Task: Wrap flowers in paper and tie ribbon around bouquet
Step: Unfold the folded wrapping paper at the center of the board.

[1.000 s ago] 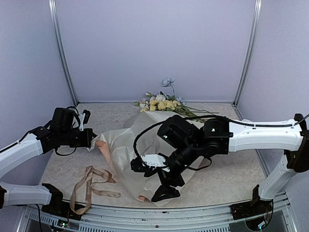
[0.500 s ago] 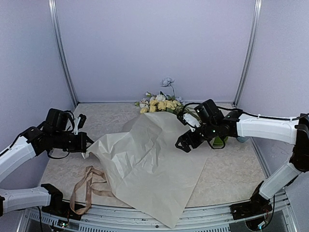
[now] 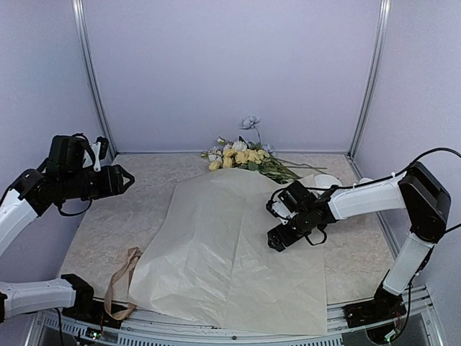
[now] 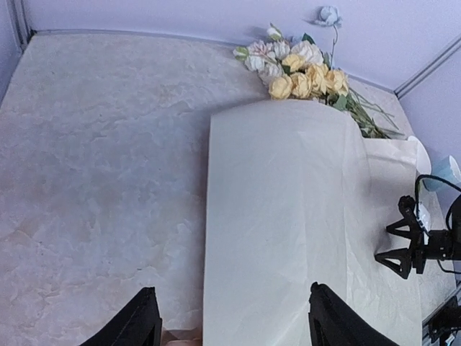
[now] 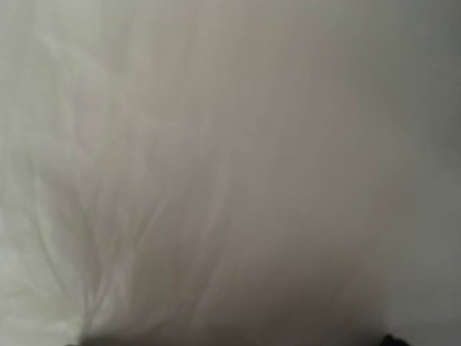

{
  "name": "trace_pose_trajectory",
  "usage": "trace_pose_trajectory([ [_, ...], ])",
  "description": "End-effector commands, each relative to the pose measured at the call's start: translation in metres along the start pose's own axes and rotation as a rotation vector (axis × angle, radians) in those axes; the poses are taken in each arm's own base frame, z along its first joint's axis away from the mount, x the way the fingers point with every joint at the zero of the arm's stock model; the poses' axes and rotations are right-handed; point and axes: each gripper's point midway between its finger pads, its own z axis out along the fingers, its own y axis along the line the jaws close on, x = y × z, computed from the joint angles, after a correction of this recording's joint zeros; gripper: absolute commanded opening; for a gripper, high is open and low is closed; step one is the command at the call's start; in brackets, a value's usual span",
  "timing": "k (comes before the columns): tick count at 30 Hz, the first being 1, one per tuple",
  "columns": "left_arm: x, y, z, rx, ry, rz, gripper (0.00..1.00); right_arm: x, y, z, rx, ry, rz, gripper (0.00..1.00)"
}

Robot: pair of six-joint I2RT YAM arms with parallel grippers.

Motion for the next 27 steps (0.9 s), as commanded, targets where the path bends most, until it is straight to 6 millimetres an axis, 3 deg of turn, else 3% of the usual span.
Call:
trace_pose_trajectory([
  [1,0.053,-0.012,0.058,0.078,0.171,-0.017,0.68,0.025,0.015,0.017,-0.042,0.081,0.024,0.88],
  [5,0.104,-0.02,0.099,0.077,0.269,0.016,0.75,0.032,0.029,0.018,-0.079,0.103,0.024,0.87],
  [9,0.144,-0.003,0.13,-0.003,0.391,0.063,0.91,0.029,0.052,0.019,-0.13,0.113,0.014,0.87],
  [11,0.153,0.0,0.14,-0.006,0.417,0.068,0.98,0.024,0.058,0.017,-0.157,0.097,0.031,0.87],
  [18,0.177,0.016,0.178,-0.157,0.492,0.212,0.98,-0.008,0.065,-0.009,-0.185,0.023,0.013,0.88],
  [21,0.185,0.022,0.194,-0.222,0.536,0.271,0.98,-0.033,0.049,-0.028,-0.147,-0.036,0.006,0.91],
  [23,0.187,0.03,0.201,-0.267,0.562,0.319,0.98,-0.04,0.029,-0.027,-0.106,-0.044,0.008,0.91],
  [27,0.175,0.049,0.209,-0.388,0.577,0.392,0.98,-0.025,0.003,-0.007,-0.013,0.044,-0.013,0.9],
])
